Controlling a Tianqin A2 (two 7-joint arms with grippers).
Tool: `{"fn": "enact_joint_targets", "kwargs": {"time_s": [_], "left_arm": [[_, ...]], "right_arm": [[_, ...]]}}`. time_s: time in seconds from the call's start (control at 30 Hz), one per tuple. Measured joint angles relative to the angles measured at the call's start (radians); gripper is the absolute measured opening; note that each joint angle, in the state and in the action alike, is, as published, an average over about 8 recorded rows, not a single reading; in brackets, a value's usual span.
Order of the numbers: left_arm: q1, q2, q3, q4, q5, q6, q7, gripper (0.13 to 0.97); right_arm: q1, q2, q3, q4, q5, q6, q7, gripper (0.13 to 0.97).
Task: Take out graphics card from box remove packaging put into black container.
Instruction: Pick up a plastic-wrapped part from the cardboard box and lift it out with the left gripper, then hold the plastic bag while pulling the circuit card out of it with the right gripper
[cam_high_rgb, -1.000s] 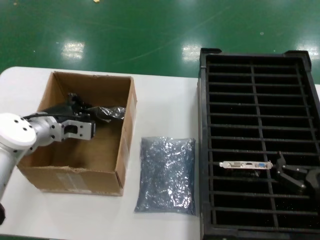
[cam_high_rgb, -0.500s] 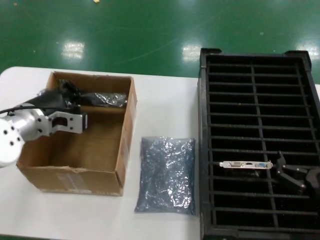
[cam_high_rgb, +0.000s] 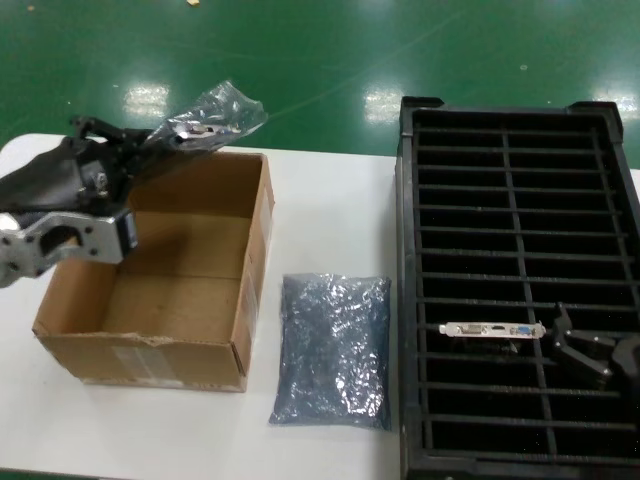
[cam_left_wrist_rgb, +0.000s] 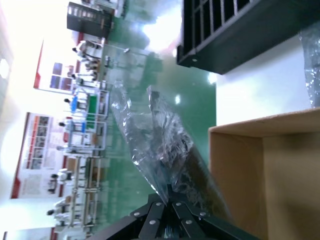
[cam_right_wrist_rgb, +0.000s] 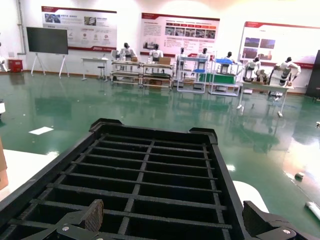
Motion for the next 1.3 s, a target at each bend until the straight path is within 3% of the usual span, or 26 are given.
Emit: {"fn": "enact_joint_targets", "kwargs": {"time_s": [0.1, 0.23, 0.43, 0.6, 0.8, 1.3], "left_arm": [[0.069, -0.028, -0.047, -0.093, -0.01, 0.002, -0.028, 0.14], [0.156, -0.06, -0.074, -0.185, -0.063, -0.001, -0.038, 0.14], [0.276, -0.09, -0.057, -0.27, -0.181, -0.013, -0.017, 0.14], [0.34, -0.102, -0.034, -0.31, -0.257, -0.024, 0.008, 0.14], [0.368, -0.109, -0.019, -0.329, -0.294, -0.029, 0.024, 0.14], [0.37, -0.11, -0.018, -0.33, -0.297, -0.029, 0.025, 0.14]], "right_arm": [[0.0, 0.0, 0.0, 0.0, 0.0, 0.0, 0.0, 0.966], [0.0, 0.0, 0.0, 0.0, 0.0, 0.0, 0.0, 0.966], [0.0, 0.0, 0.0, 0.0, 0.0, 0.0, 0.0, 0.966], [0.0, 0.0, 0.0, 0.0, 0.0, 0.0, 0.0, 0.966], [0.0, 0.0, 0.0, 0.0, 0.0, 0.0, 0.0, 0.966], [0.005, -0.003, 0.007, 0.001, -0.001, -0.01, -0.006, 0.966]]}}
